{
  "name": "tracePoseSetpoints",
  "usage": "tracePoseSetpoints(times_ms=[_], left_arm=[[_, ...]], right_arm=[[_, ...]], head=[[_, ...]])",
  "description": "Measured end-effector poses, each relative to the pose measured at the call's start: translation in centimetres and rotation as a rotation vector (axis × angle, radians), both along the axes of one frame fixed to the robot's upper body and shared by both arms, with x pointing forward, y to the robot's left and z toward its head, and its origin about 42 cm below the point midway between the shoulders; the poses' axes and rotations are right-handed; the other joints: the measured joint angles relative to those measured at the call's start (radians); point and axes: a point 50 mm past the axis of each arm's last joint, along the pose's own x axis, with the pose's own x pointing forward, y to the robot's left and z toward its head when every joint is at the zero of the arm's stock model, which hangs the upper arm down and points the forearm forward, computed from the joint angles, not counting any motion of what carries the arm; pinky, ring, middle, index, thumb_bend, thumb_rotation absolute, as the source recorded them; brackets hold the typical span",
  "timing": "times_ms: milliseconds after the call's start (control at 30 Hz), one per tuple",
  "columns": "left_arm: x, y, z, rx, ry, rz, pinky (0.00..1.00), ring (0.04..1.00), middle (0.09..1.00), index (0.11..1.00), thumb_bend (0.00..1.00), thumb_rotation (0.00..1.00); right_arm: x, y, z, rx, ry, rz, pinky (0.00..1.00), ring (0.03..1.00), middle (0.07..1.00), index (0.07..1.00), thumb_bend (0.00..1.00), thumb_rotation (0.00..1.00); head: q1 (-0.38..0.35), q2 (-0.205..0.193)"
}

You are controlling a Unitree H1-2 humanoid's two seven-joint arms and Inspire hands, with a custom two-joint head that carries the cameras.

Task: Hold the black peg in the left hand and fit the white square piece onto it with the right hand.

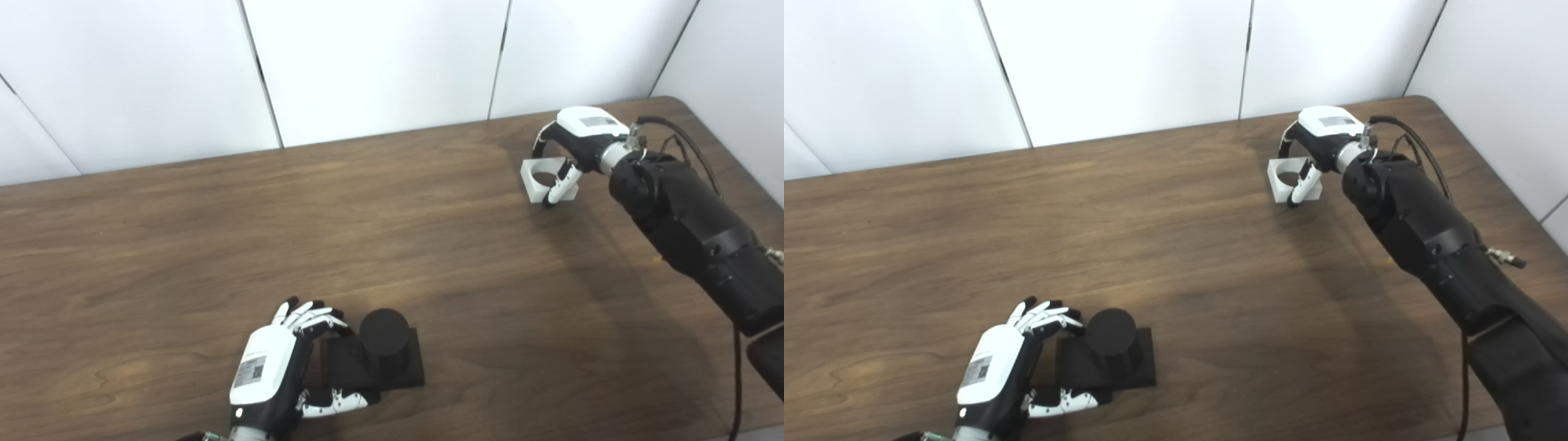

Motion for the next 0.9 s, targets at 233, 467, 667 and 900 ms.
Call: tracePoseSetpoints(times_ms=[233,467,667,900], left_arm=[[0.0,-0.1,0.0,-0.001,0.001,-0.001,0.99,0.87,0.778,0.484,0.52,0.05],[0.0,-0.4,0.0,-0.001,0.003,-0.001,0.98,0.868,0.777,0.484,0.52,0.05],[0.1,-0.7,0.0,-0.003,0.002,-0.002,0.97,0.863,0.775,0.484,0.52,0.05],[0.1,-1.1,0.0,-0.006,-0.001,-0.003,0.96,0.86,0.774,0.484,0.52,0.05]], right_arm=[[0.0,0.1,0.0,-0.007,-0.005,0.016,0.83,0.88,0.793,0.484,0.52,0.13],[-1.0,1.3,0.8,-0.015,-0.04,0.098,0.85,0.879,0.775,0.485,0.52,0.13],[-3.4,4.7,4.2,-0.01,-0.121,0.257,0.87,0.885,0.78,0.485,0.52,0.13],[-6.4,7.9,7.6,-0.003,-0.164,0.403,0.89,0.881,0.765,0.484,0.52,0.13]], head=[[0.003,0.0],[0.005,-0.003],[0.009,-0.005],[0.031,0.002]])
